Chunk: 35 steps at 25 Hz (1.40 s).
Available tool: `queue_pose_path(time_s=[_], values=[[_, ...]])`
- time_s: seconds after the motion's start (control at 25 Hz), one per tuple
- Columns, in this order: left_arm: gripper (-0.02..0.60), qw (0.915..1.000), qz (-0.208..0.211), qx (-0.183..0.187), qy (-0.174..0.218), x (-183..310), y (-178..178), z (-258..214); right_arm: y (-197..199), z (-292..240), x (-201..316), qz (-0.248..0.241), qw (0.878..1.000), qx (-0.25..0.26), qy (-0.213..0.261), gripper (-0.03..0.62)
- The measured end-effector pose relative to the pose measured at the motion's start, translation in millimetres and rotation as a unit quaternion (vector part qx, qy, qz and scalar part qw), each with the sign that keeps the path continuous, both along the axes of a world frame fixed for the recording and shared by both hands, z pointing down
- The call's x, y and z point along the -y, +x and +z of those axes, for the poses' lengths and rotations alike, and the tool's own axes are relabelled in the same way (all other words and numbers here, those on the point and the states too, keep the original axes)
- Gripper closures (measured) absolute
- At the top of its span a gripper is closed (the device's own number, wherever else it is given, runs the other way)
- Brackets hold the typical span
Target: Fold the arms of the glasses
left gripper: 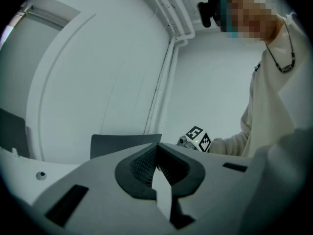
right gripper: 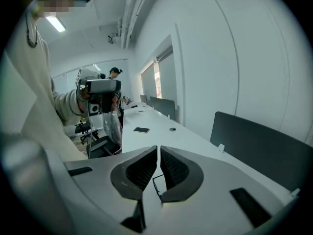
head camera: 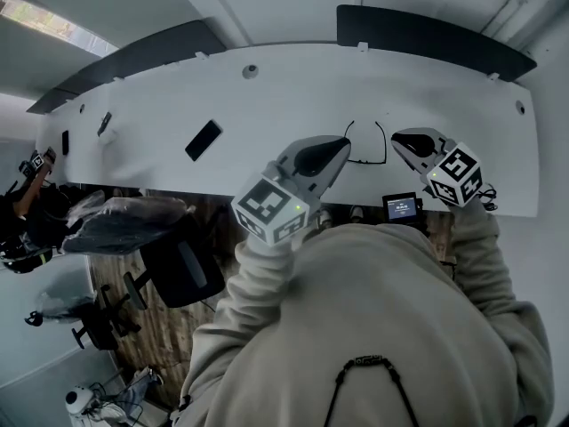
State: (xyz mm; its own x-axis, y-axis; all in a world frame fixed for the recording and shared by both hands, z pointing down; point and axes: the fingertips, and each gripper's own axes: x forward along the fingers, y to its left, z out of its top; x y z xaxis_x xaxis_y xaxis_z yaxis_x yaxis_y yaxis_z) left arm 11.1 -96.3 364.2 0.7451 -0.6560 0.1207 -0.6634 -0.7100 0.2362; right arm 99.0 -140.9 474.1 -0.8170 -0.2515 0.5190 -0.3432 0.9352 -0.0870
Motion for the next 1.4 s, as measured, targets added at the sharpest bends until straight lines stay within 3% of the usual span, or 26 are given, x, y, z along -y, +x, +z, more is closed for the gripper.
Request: queue_pose_path(time_s=[0.32, 0.68, 0.92, 1.12, 1.4], values=[[0.577, 0.9986, -0.049, 0.001, -0.017, -12.9, -30.7, 10.3, -16.5, 55.9, 4.7, -0.053, 0.996, -0.069, -0.011, 0.571], [0.577, 0.9945, -0.097, -0.002, -0.04, -33.9, -57.3, 25.3, -30.0, 123.0, -6.6, -0.129, 0.981, -0.136, -0.048, 0.569], [0.577, 0.9915, -0.122, -0.004, -0.045, -40.4, -72.9, 27.0, -31.7, 174.4, -2.4, -0.148, 0.969, -0.188, -0.064, 0.522], [0.577, 0.9899, -0.133, -0.003, -0.049, -43.8, -81.2, 30.1, -28.0, 223.4, -9.8, -0.175, 0.95, -0.241, -0.094, 0.461], [0.577, 0.9873, -0.148, -0.005, -0.059, -48.0, -93.0, 36.1, -30.1, 258.2, -17.7, -0.194, 0.936, -0.274, -0.106, 0.421]])
